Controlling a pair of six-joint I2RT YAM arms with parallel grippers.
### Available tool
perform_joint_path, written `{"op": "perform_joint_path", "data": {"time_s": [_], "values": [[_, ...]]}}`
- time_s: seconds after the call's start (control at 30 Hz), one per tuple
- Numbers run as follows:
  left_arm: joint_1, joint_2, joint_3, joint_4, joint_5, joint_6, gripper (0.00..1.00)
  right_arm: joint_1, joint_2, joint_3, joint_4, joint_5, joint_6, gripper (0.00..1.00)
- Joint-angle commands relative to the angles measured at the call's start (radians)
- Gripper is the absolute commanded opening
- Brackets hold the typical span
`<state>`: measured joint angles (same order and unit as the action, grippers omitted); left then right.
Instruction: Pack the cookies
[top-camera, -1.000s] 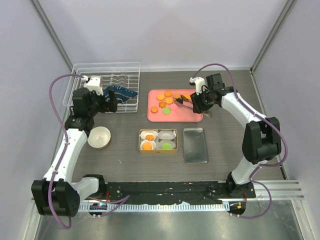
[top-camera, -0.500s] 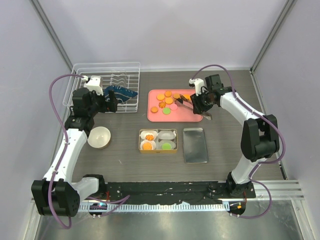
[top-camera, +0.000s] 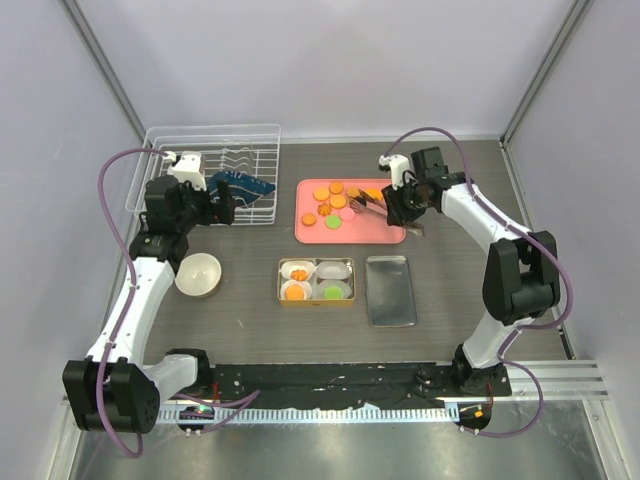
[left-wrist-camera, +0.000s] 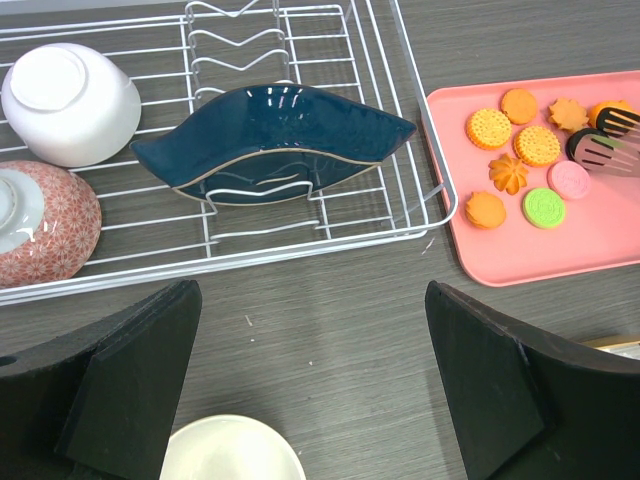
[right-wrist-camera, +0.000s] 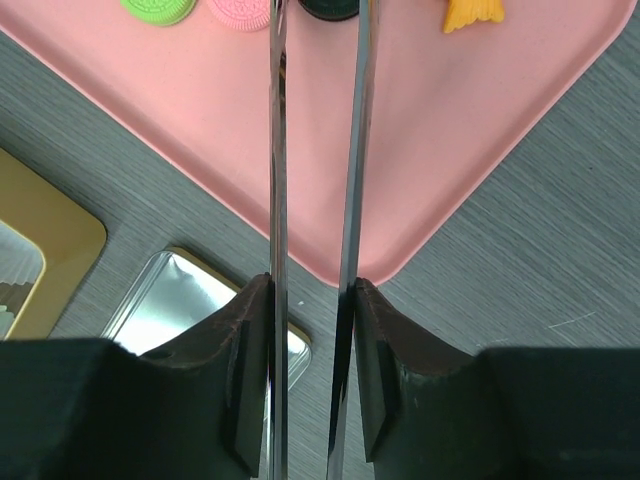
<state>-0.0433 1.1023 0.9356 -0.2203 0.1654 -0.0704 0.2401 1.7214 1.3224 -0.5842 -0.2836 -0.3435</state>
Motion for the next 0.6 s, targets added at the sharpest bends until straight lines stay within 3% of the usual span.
{"op": "perform_joint_path", "data": {"time_s": [0.0, 0.57], "values": [[0.005, -0.002, 0.008, 0.045, 0.000, 0.006, 1.00, 0.002, -0.094, 0.064, 0.011, -0.019, 0.006, 0.32], [0.005, -0.007, 0.011, 0.045, 0.006, 0.004, 1.00, 0.005, -0.252, 0.046, -0.083, -0.097, 0.015, 0.32]]}}
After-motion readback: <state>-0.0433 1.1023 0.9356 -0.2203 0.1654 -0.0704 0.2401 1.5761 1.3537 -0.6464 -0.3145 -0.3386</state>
